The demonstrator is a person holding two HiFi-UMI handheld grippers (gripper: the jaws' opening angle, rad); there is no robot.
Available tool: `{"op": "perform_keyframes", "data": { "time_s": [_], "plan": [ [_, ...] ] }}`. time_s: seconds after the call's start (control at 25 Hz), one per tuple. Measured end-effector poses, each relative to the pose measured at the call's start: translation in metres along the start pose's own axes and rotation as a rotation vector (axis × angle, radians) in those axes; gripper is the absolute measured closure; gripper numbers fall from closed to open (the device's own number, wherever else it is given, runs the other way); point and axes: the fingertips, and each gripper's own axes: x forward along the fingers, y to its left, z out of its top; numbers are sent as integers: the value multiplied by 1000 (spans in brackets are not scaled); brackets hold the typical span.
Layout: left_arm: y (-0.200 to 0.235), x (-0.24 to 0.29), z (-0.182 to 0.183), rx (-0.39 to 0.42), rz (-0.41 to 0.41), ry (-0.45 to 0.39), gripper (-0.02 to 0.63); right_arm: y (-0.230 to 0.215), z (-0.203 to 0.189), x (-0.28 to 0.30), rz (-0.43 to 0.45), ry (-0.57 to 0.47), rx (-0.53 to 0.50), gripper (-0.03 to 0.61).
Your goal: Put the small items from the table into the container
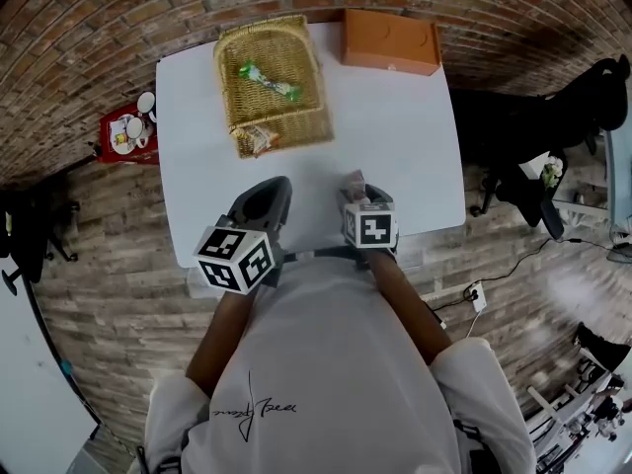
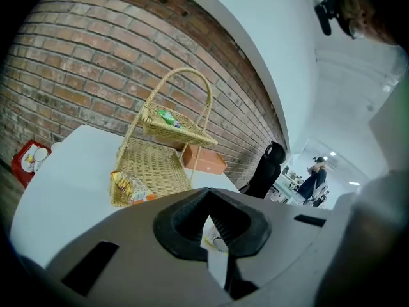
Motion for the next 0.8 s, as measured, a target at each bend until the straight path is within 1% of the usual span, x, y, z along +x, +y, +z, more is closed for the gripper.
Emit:
{"op": "perform_keyframes", "data": {
  "time_s": [0.28, 0.56, 0.6, 0.64, 0.8],
  "plan": [
    [3, -3, -3, -7, 16, -3, 604, 0, -1, 0, 7, 10, 4, 337],
    [5, -8, -5, -14, 21, -7, 604, 6, -4, -4, 35, 21, 15, 342],
    [5, -9, -5, -13, 20, -8, 604, 6, -4, -4, 39, 21, 18, 347],
    [4, -10, -5, -12, 20, -9, 605, 7, -4, -5, 42, 20, 21, 374],
    [4, -11, -8, -13, 12, -8, 604, 10, -6, -8, 53, 18, 31, 388]
  ]
}}
